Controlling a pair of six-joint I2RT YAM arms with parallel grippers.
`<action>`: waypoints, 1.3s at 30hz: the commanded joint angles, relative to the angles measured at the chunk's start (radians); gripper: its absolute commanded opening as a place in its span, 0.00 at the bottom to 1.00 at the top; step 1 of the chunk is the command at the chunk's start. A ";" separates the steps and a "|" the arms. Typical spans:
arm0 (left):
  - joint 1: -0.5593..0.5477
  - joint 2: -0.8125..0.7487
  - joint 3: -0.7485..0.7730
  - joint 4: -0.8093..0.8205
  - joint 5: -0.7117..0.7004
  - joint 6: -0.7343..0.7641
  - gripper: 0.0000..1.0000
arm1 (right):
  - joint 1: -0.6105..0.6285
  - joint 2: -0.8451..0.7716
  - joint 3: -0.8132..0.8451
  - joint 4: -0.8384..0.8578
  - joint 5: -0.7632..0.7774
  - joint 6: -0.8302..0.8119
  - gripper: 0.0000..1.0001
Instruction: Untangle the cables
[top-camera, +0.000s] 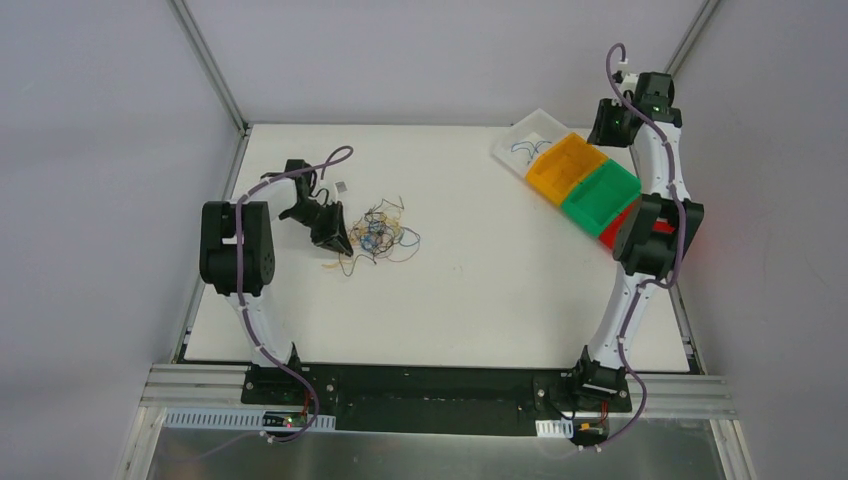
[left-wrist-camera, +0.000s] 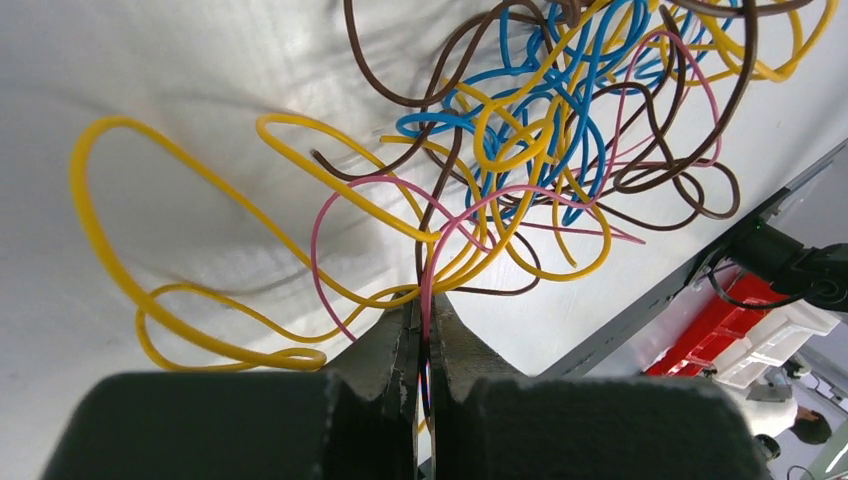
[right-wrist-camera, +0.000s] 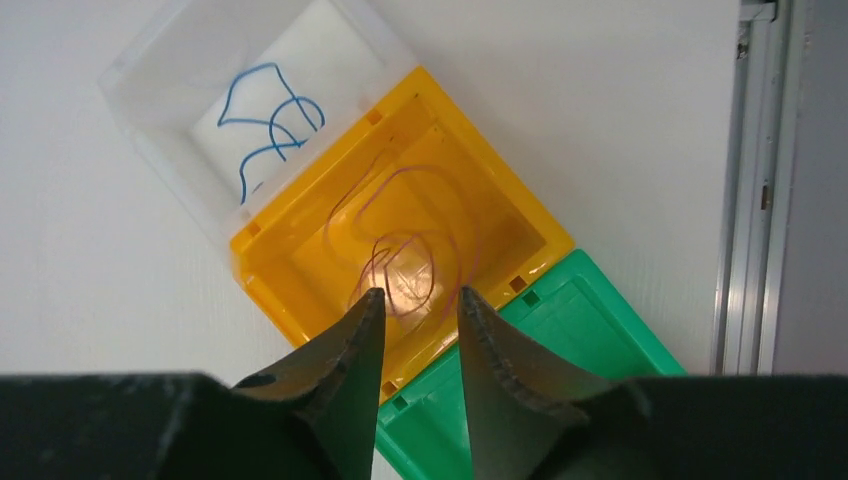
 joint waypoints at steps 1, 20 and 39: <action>-0.056 0.020 0.038 -0.020 0.071 -0.007 0.00 | 0.011 -0.017 0.076 -0.085 -0.097 -0.019 0.39; -0.254 0.071 0.028 0.075 0.122 -0.122 0.00 | 0.463 -0.305 -0.679 0.183 -0.364 0.275 0.63; -0.254 0.089 0.007 0.075 0.101 -0.113 0.00 | 0.737 -0.016 -0.479 0.466 -0.228 0.423 0.61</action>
